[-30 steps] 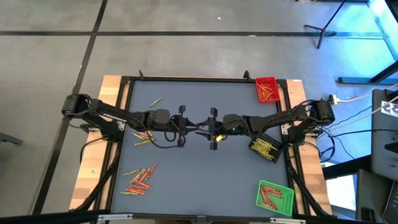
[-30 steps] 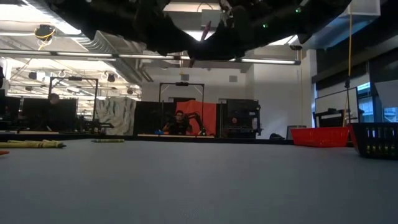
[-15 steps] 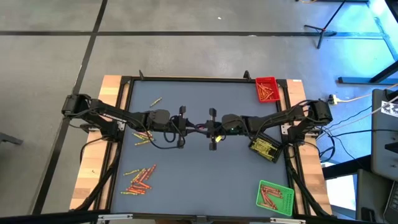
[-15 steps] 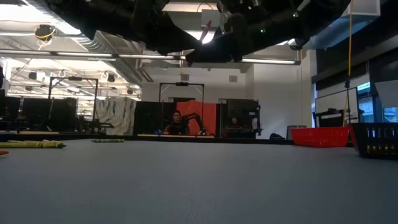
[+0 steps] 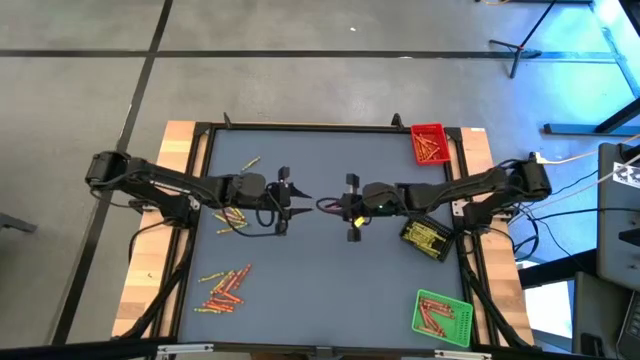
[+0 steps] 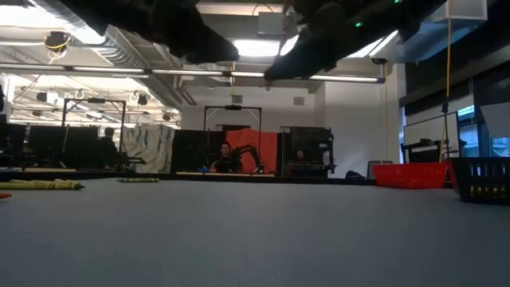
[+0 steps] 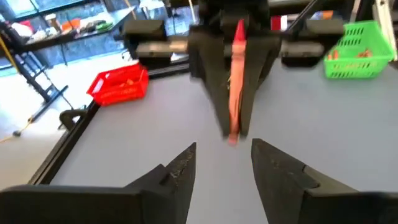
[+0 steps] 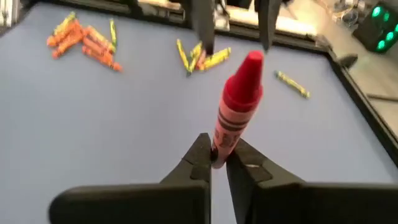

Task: Sort crayons
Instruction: Put the red crayon into the green basket

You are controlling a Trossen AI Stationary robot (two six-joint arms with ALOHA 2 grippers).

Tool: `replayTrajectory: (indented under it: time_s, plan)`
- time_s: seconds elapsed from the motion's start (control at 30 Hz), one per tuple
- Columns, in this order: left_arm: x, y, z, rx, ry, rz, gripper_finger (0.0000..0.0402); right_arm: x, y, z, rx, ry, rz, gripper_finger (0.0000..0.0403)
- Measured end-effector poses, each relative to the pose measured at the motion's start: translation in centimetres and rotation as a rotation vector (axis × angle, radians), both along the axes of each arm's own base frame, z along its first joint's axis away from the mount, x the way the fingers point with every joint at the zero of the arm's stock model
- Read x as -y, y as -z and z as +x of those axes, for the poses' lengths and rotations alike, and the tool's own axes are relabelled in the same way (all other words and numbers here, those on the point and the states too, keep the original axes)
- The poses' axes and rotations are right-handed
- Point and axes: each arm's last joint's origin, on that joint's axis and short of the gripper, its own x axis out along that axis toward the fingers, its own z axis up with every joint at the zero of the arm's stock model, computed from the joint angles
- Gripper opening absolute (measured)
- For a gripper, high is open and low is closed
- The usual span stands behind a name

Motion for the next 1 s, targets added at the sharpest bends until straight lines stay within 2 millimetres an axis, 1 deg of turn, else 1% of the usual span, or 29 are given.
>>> replayTrajectory:
  time_s: [0.13, 0.3, 0.4, 0.53, 0.67, 0.77, 0.9, 1.0]
  plan:
    - [-0.1, 0.2, -0.5, -0.05, -0.029, -0.004, 0.0139, -1.0, -1.3, -1.9, -0.09, 0.013, 0.017, 0.0012]
    - [-0.1, 0.3, -0.5, -0.061, -0.032, -0.014, 0.014, -2.7, -3.0, -4.3, -0.238, 0.034, 0.111, 0.0028]
    - [-0.1, 0.4, -0.5, -0.065, -0.031, -0.014, 0.014, -3.7, -3.6, -5.7, -0.342, 0.054, 0.168, 0.0028]
    - [-0.1, 0.4, -0.5, -0.065, -0.031, -0.014, 0.014, -5.4, -4.1, -7.9, -0.473, 0.099, 0.267, 0.0017]
    - [-0.1, 0.4, -0.5, -0.068, -0.031, -0.013, 0.014, -7.6, -4.0, -10.2, -0.603, 0.146, 0.366, 0.002]
    - [-0.1, 0.4, -0.5, -0.067, -0.031, -0.013, 0.014, -9.8, -3.3, -12.0, -0.682, 0.154, 0.392, 0.0026]
    - [-0.1, 0.4, -0.5, -0.062, -0.031, -0.013, 0.014, -12.4, -2.8, -13.9, -0.768, 0.194, 0.529, 0.0022]
    - [-0.1, 0.4, -0.4, -0.061, -0.03, -0.011, 0.014, -13.9, -2.7, -15.2, -0.801, 0.244, 0.61, 0.002]
